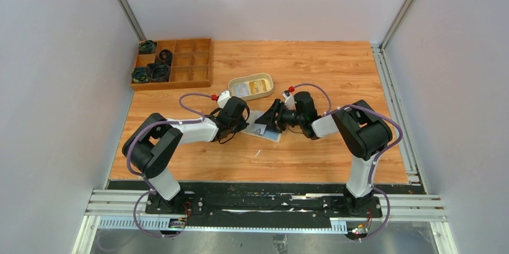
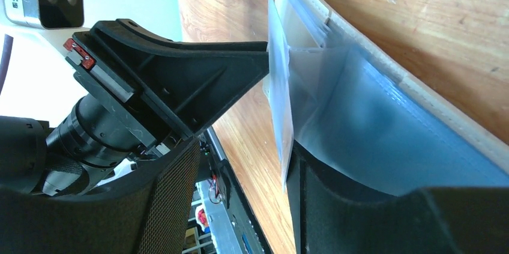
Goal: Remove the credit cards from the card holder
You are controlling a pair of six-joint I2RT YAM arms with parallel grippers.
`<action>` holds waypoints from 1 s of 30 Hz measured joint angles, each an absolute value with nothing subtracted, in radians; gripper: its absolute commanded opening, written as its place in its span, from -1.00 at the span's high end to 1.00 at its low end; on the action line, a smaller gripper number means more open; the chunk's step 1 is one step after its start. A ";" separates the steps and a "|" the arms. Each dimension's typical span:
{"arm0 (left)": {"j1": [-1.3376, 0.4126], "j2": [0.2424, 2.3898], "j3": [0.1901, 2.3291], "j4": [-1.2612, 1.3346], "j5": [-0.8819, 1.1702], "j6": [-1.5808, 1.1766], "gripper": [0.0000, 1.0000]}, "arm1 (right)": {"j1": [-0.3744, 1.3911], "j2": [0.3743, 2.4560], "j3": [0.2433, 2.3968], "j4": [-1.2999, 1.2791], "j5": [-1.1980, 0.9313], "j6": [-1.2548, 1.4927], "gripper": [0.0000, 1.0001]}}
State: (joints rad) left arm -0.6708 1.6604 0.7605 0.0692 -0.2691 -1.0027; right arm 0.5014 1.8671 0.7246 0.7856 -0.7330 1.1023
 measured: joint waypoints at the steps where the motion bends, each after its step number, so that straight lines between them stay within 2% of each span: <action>1: -0.671 1.660 0.760 0.069 -0.269 -1.003 1.00 | 0.501 1.867 0.721 0.786 -0.734 1.101 -0.10; 9: -0.671 1.660 0.760 0.069 -0.269 -1.003 1.00 | 0.488 1.867 0.695 0.786 -0.742 1.077 0.22; 17: -0.671 1.660 0.761 0.067 -0.270 -1.003 1.00 | 0.473 1.877 0.677 0.783 -0.751 1.042 0.98; 25: -0.671 1.660 0.765 0.054 -0.274 -1.003 1.00 | 0.457 1.876 0.670 0.729 -0.757 0.995 1.00; 30: -0.662 1.639 0.756 0.033 -0.273 -1.004 1.00 | 0.435 1.791 0.676 0.540 -0.757 0.884 1.00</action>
